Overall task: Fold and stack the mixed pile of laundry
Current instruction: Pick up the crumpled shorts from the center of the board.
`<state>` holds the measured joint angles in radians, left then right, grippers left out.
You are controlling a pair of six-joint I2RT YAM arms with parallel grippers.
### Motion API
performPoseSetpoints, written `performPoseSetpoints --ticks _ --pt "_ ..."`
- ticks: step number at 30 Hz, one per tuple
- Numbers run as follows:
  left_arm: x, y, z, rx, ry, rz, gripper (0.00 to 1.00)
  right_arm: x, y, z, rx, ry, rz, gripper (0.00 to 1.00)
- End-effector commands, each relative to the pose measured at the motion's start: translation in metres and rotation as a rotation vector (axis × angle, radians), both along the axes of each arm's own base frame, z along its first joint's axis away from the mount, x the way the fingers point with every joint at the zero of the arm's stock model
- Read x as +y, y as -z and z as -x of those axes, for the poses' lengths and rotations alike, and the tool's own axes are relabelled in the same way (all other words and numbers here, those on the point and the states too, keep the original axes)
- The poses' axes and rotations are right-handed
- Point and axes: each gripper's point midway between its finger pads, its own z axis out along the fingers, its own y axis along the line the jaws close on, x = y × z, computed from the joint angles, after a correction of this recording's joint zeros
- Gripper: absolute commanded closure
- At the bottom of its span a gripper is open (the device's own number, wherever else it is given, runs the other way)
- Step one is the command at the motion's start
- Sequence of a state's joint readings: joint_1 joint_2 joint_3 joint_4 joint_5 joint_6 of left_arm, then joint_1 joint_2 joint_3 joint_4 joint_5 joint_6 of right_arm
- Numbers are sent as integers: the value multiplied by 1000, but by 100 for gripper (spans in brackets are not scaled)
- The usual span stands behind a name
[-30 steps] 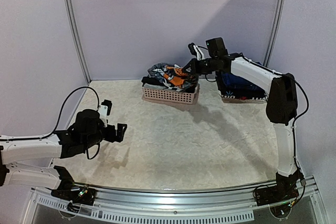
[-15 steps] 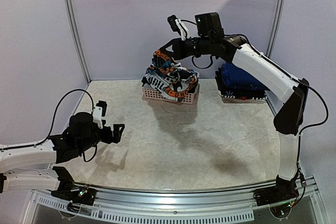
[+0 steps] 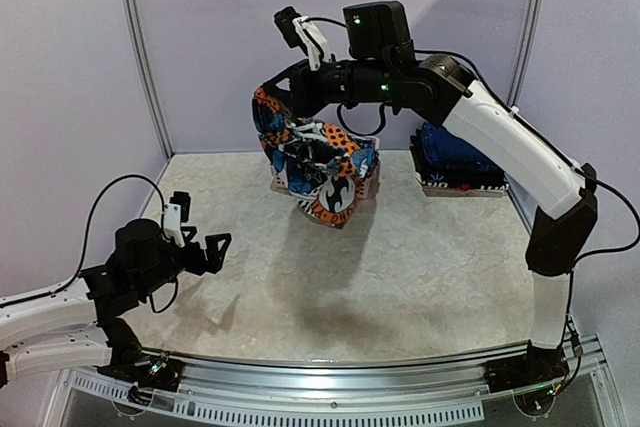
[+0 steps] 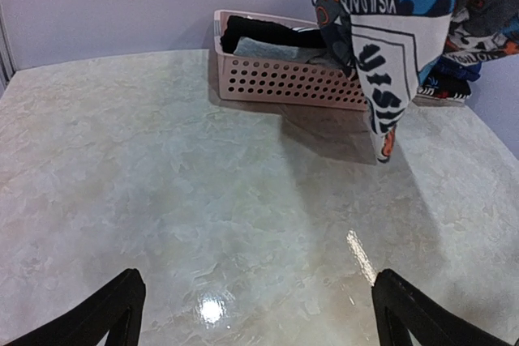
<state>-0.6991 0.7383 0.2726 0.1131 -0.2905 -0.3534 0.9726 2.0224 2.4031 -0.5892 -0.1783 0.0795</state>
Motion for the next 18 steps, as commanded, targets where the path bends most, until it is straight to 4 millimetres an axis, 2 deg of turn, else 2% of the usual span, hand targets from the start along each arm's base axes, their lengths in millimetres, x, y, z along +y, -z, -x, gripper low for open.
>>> performPoseSetpoints --ticks 1,3,5,8,12,16,18 --pt "0 9 10 17 27 13 0 -25 -57 30 -73 43 -70 100" --pt "1 9 12 17 26 20 0 -31 -53 31 -59 68 -61 100" --pt "2 10 13 19 28 25 0 -40 -36 20 -44 153 -32 100" --pt "1 12 14 22 33 25 0 -68 -6 -1 -40 326 9 100" --pt "-4 12 13 28 55 18 0 -110 53 -30 80 472 48 100" --pt "-26 11 11 27 148 23 1 -137 110 -50 217 523 79 100" --pt "-42 11 11 29 213 34 1 -142 122 -55 240 537 94 100"
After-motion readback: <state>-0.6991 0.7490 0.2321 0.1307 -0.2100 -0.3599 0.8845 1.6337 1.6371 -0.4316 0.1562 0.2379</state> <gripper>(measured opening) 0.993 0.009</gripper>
